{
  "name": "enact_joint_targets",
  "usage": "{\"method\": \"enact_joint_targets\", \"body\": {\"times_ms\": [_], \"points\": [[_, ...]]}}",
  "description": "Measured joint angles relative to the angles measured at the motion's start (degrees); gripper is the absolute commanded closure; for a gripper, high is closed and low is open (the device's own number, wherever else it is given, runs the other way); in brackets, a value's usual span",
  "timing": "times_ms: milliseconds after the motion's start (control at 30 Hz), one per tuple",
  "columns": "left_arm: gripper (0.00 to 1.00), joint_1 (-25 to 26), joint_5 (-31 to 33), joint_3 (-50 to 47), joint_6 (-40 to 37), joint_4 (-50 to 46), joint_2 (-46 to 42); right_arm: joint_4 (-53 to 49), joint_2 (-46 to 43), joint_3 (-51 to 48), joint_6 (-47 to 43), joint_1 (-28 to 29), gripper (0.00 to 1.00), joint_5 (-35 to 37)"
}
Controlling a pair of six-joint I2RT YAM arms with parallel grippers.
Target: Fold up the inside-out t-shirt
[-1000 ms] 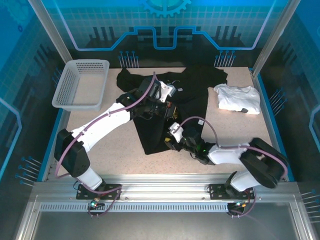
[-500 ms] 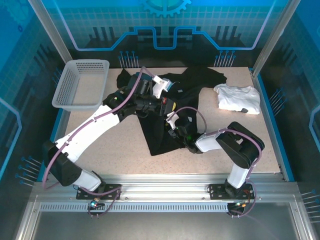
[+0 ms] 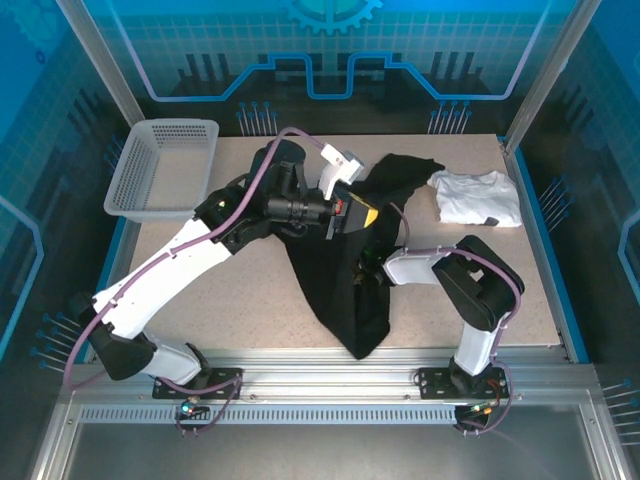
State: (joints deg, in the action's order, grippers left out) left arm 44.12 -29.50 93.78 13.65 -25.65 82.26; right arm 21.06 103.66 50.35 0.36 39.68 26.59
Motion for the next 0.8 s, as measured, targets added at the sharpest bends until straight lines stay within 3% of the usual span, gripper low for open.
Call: {"method": "enact_joint_targets", "body": {"times_ms": [300,467,567,667,800], "points": [[1.0,-0.02,0.44,8.68,-1.84,-1.42,0.17,-14.6,5.6,10.43,4.63,-0.02,0.2,0.22],[1.0,-0.44,5.55,13.07,-4.83,-2.43,-0.07,-22.8,6.88,12.46,6.49,-0.79,0.15,0.02],[1.0,-1.36,10.82,13.07,-6.4,-2.67,-0.79,-27.06,6.88,14.12,7.43,-1.64,0.17,-1.16],[1.0,-2.56,15.89,11.5,-7.45,-2.38,-2.05,-30.97,7.06,15.37,8.09,-2.69,0.34,-3.91],[1.0,-4.31,22.23,7.91,-7.82,-1.77,-4.0,-32.41,8.26,16.76,8.26,-3.45,0.79,-8.81]]}}
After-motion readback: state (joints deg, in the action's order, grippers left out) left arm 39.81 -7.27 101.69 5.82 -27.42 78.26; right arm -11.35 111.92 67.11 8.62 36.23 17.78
